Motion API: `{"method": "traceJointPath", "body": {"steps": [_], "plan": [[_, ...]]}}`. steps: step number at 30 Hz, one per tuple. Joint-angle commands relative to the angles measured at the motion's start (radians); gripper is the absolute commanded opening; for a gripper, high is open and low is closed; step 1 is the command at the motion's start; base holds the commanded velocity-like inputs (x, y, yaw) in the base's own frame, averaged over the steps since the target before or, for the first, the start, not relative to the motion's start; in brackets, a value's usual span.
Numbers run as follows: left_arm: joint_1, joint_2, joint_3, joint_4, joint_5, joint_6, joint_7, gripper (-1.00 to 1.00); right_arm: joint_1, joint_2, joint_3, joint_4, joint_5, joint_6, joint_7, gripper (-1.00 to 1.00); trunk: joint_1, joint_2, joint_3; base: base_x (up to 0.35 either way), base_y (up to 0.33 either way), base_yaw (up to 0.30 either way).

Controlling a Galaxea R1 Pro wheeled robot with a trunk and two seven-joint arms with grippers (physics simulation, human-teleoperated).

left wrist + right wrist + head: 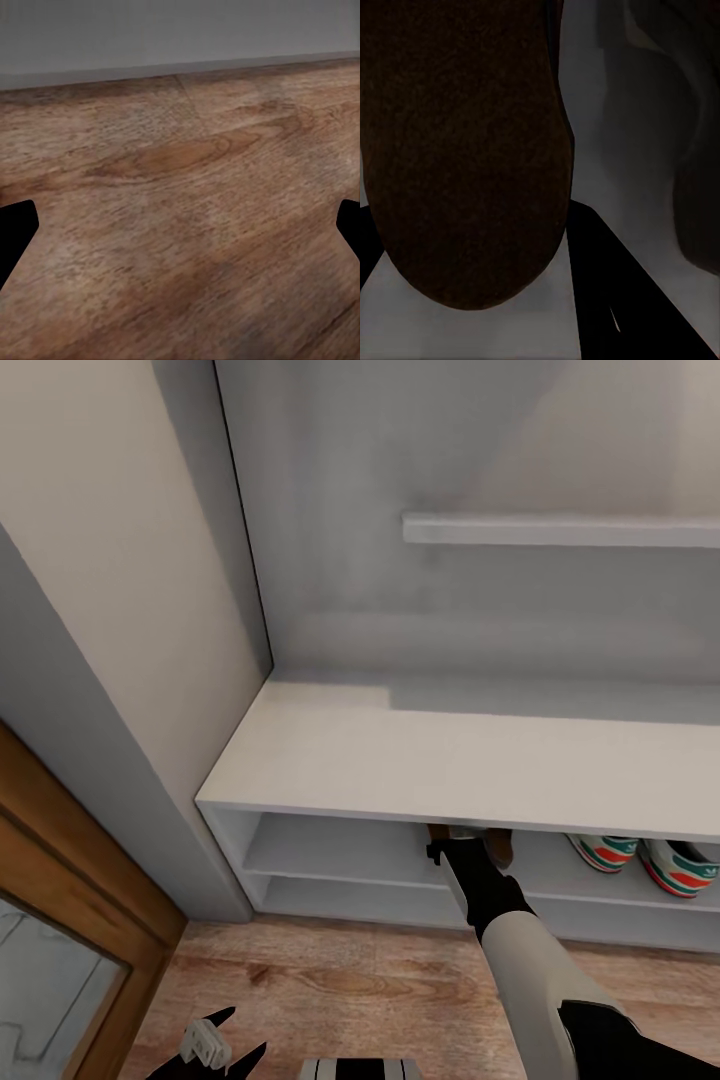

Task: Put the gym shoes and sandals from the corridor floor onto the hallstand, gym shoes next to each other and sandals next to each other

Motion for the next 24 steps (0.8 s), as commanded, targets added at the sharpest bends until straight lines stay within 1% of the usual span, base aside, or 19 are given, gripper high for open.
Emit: {"method": "traceJointPath", "body": {"steps": [1,2,11,16,24], "plan": [[-0.001,-0.001,0.006,-0.001,-0.009,-0.005,-0.005,1.0,0.0,0.001,-0.005,-0.001,0.004,0.005,-0.001,-1.0,0.0,0.0,-0.001,0.011,0.0,0.0],[-0.001,-0.001,0.006,-0.001,-0.009,-0.005,-0.005,1.0,0.0,0.001,-0.005,-0.001,0.004,0.005,-0.001,1.0,0.0,0.0,-0.001,0.007,0.0,0.0],[-0.001,-0.001,0.007,-0.001,-0.009,-0.004,-0.005,1.0,-0.001,0.001,-0.005,-0.001,0.004,0.005,-0.001,1.0,0.0,0.0,-0.001,0.0,0.0,0.0],[-0.001,-0.001,0.008,-0.001,-0.009,-0.005,-0.005,1.0,-0.001,0.001,-0.005,-0.001,0.005,0.005,-0.001,1.0,0.0,0.0,-0.001,-0.231,0.0,0.0],[-0.001,-0.001,0.008,-0.001,-0.009,-0.005,-0.005,1.0,0.0,0.001,-0.005,-0.001,0.005,0.005,-0.001,1.0,0.0,0.0,-0.001,-0.312,0.0,0.0]]}}
